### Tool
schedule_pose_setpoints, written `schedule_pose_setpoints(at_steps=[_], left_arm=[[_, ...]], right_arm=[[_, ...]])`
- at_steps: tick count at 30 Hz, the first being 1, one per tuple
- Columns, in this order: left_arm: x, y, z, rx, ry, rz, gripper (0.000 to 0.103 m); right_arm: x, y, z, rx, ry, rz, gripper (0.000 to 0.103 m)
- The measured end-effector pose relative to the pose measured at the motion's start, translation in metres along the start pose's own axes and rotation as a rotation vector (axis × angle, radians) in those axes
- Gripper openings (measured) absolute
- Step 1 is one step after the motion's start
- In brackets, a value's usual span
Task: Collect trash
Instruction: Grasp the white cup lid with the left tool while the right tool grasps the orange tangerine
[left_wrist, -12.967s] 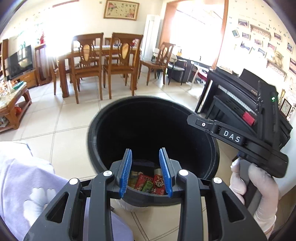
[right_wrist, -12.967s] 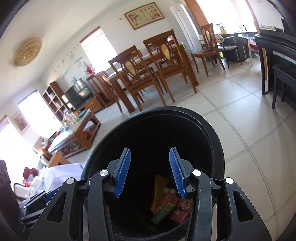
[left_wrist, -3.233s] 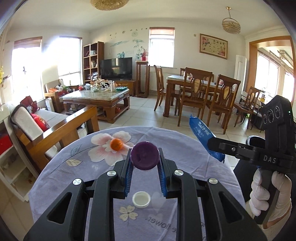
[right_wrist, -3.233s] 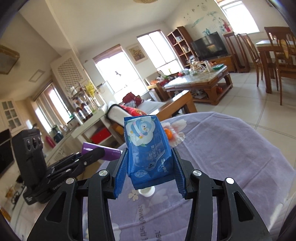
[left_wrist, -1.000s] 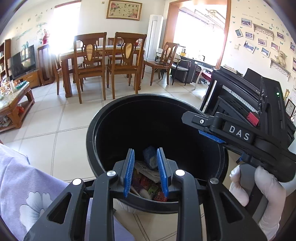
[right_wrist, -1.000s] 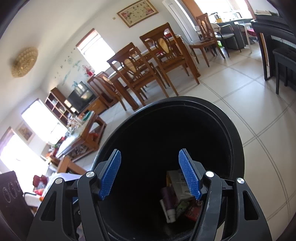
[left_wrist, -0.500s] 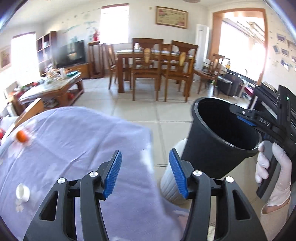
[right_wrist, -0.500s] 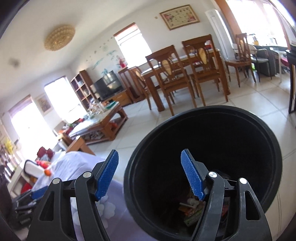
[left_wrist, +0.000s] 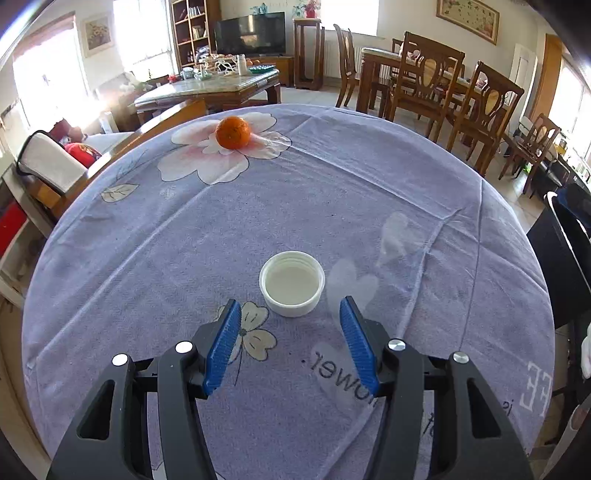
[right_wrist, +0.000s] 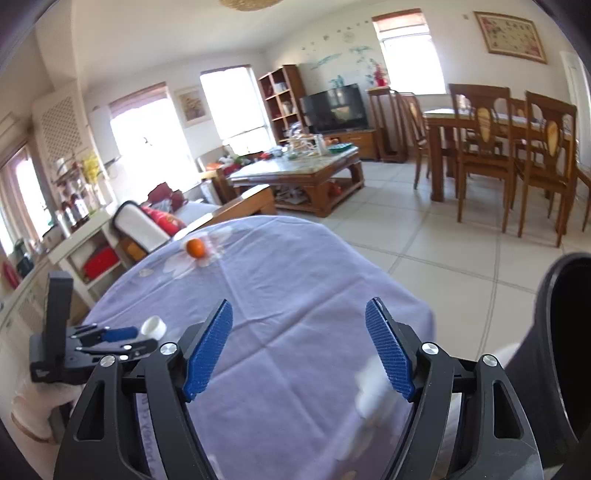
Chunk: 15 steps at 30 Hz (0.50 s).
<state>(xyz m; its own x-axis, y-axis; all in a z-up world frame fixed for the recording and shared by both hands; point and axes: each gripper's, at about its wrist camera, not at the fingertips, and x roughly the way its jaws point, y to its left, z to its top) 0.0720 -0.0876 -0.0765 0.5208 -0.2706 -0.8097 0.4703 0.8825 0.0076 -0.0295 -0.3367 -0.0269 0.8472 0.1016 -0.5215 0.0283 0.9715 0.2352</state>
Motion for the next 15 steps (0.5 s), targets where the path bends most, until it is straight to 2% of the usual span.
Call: schedule_pose_setpoints(at_steps=[5,9,10,12,15], left_arm=[[0.006,0.013,0.004,0.004,-0.008,-0.032,0.056],[0.012,0.015,0.007,0.023,-0.006,-0.049,0.055],[0.013,0.016,0.006,0.03,-0.011,-0.048,0.053],[0.012,0.019,0.006,0.032,-0.023,-0.039,0.035],[0.011,0.032,0.007,-0.014,-0.034,-0.099,0.035]], right_arm=[[0.054,0.059,0.031,-0.108,0.074,0.047,0.075],[0.114,0.097,0.06,-0.151,0.15,0.078,0.075],[0.13,0.108,0.066,-0.169,0.17,0.083,0.075],[0.163,0.128,0.075,-0.204,0.2,0.083,0.075],[0.21,0.153,0.085,-0.256,0.243,0.076,0.075]])
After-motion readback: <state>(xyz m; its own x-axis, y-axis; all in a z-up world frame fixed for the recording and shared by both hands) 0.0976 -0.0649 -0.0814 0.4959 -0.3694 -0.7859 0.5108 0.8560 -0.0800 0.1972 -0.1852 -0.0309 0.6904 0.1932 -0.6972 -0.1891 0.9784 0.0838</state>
